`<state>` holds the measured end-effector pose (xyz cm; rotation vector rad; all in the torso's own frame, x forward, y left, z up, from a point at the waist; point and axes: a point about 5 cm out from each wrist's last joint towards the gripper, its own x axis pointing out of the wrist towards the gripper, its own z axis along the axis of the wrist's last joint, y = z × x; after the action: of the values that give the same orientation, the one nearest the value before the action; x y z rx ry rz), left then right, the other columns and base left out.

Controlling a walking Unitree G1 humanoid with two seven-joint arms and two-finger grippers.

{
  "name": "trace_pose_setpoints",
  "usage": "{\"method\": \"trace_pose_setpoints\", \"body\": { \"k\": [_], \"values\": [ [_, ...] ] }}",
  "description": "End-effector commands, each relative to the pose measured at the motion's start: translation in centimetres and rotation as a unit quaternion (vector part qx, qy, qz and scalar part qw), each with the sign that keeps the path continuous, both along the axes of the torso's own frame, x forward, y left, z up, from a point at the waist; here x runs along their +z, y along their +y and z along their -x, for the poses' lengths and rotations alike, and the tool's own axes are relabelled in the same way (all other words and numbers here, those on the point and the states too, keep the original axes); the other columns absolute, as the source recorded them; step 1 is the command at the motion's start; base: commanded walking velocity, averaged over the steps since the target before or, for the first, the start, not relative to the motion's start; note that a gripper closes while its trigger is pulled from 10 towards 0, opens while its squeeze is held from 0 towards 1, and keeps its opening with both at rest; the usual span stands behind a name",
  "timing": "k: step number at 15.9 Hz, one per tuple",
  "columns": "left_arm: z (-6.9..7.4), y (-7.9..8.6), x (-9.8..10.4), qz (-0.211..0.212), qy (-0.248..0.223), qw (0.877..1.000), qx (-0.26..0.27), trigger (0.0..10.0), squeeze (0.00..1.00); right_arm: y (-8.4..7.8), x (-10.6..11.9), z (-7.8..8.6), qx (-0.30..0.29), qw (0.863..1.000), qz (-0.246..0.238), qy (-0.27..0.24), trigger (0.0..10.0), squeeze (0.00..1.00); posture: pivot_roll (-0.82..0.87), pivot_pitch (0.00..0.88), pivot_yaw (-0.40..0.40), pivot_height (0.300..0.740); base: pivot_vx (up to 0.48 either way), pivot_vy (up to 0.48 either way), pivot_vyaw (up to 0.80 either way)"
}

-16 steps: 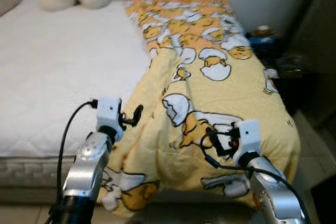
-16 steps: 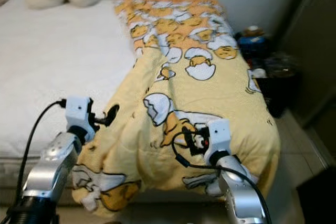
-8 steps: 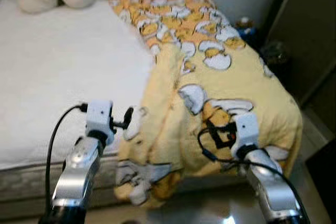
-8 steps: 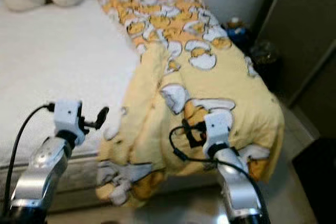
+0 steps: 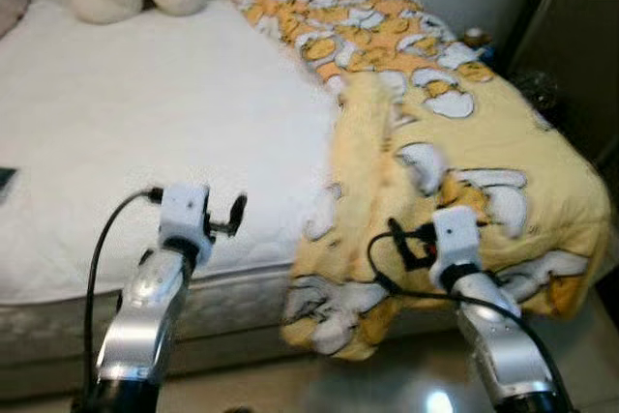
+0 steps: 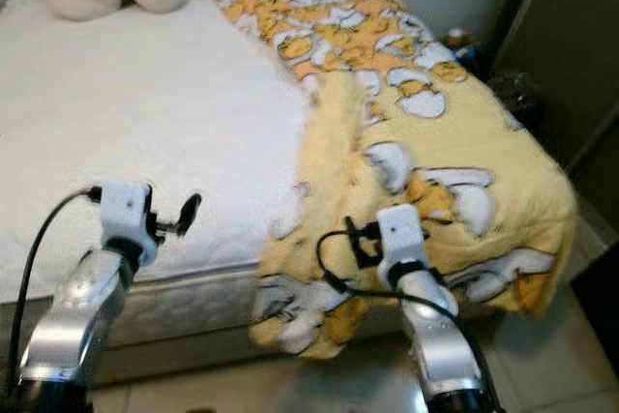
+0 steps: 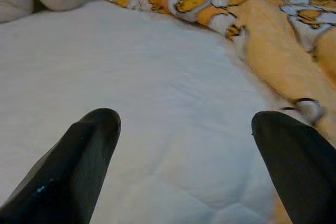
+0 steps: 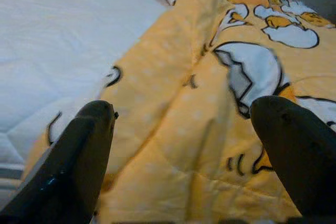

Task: Clean up the room

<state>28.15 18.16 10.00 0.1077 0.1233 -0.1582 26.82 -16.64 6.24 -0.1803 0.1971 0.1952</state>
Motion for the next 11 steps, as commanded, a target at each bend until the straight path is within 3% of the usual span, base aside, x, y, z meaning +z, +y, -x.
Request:
{"method": "trace_pose_setpoints", "body": {
  "k": [1, 3, 5, 7, 9, 10, 11],
  "values": [
    [0.07, 0.63, -0.07, -0.009, 0.005, 1.000, 0.008, 10.0, 0.00, 0.67, 0.74, -0.46, 0.007, 1.000, 0.003, -0.017, 10.0, 0.00, -0.03, 0.000, 0.011, 0.740, 0.000, 0.480, 0.00],
    [-0.10, 0.95, 0.07, -0.009, 0.002, 1.000, 0.013, 10.0, 0.00, 0.42, 0.40, -0.49, -0.008, 1.000, 0.005, -0.007, 10.0, 0.00, -0.03, 0.000, 0.013, 0.740, 0.000, 0.480, 0.00],
    [-0.24, 1.02, 0.23, -0.002, 0.000, 1.000, 0.014, 10.0, 0.00, 0.59, 0.41, -0.47, -0.004, 1.000, -0.023, -0.006, 10.0, 0.00, -0.02, 0.000, 0.012, 0.740, 0.000, 0.450, 0.00],
    [-0.17, 0.62, 0.44, -0.027, -0.007, 1.000, 0.005, 10.0, 0.00, 0.87, 0.78, -0.51, -0.005, 0.998, -0.057, -0.016, 10.0, 0.00, -0.02, 0.000, 0.009, 0.740, 0.000, -0.480, 0.00],
    [-0.07, 0.52, 0.38, -0.022, -0.009, 1.000, 0.010, 10.0, 0.00, 0.94, 0.99, -0.72, -0.005, 0.998, -0.063, -0.018, 10.0, 0.00, -0.01, 0.000, 0.003, 0.740, 0.000, -0.480, 0.00],
    [0.05, 0.51, 0.52, 0.011, -0.016, 1.000, 0.017, 10.0, 0.00, 0.90, 1.04, -0.87, -0.004, 0.998, -0.062, -0.017, 10.0, 0.00, -0.01, 0.000, 0.002, 0.740, 0.000, 0.000, 0.00],
    [0.11, 0.55, 0.82, 0.018, -0.023, 0.999, 0.018, 10.0, 0.00, 0.86, 1.17, -1.07, -0.001, 0.998, -0.061, -0.019, 10.0, 0.00, -0.01, 0.000, -0.002, 0.740, 0.000, 0.000, 0.00]
  ]
}}
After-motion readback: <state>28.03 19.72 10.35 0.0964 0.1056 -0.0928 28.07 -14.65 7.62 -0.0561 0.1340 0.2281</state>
